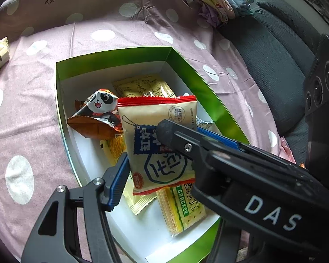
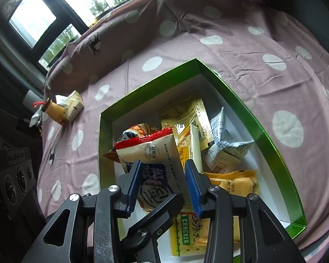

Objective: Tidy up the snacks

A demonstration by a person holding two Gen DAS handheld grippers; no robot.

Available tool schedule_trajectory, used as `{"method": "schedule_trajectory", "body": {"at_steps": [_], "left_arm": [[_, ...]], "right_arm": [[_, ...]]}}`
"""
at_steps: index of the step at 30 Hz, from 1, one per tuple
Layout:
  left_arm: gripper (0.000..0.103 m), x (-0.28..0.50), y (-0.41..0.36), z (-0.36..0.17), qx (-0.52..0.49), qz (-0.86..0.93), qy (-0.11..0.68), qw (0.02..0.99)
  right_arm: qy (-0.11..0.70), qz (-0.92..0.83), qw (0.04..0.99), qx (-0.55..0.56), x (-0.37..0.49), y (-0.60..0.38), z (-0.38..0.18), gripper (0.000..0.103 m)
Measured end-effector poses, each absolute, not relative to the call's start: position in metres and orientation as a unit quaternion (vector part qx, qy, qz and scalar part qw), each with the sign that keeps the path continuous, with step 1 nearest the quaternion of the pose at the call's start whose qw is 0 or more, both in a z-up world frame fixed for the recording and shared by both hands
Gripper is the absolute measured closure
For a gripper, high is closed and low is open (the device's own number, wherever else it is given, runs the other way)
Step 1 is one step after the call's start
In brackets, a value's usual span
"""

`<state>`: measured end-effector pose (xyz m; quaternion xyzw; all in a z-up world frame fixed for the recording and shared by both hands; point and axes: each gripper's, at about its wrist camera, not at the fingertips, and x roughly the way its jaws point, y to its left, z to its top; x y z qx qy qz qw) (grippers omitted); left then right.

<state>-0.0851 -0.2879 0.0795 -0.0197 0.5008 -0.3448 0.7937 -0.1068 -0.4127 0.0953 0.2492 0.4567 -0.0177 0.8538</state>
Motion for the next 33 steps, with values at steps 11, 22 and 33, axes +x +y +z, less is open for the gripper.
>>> {"method": "schedule_trajectory", "body": {"at_steps": [11,22,33], "left_arm": [[0.019,-0.094,-0.267,0.104,-0.008,-0.326,0.463,0.824],[0.017,-0.111,-0.234,0.135,-0.004,-0.306,0.414,0.857],[0.016,-0.122,-0.215,0.146,-0.001,-0.299,0.397,0.868]], "right_arm": [[0.422,-0.066,0.874,0.233,-0.124,-0.413,0.120,0.053],[0.361,-0.125,0.908,0.174,-0.153,-0.396,0.163,0.043],[0.356,-0.164,0.910,0.136,-0.160,-0.380,0.172,0.043]]}}
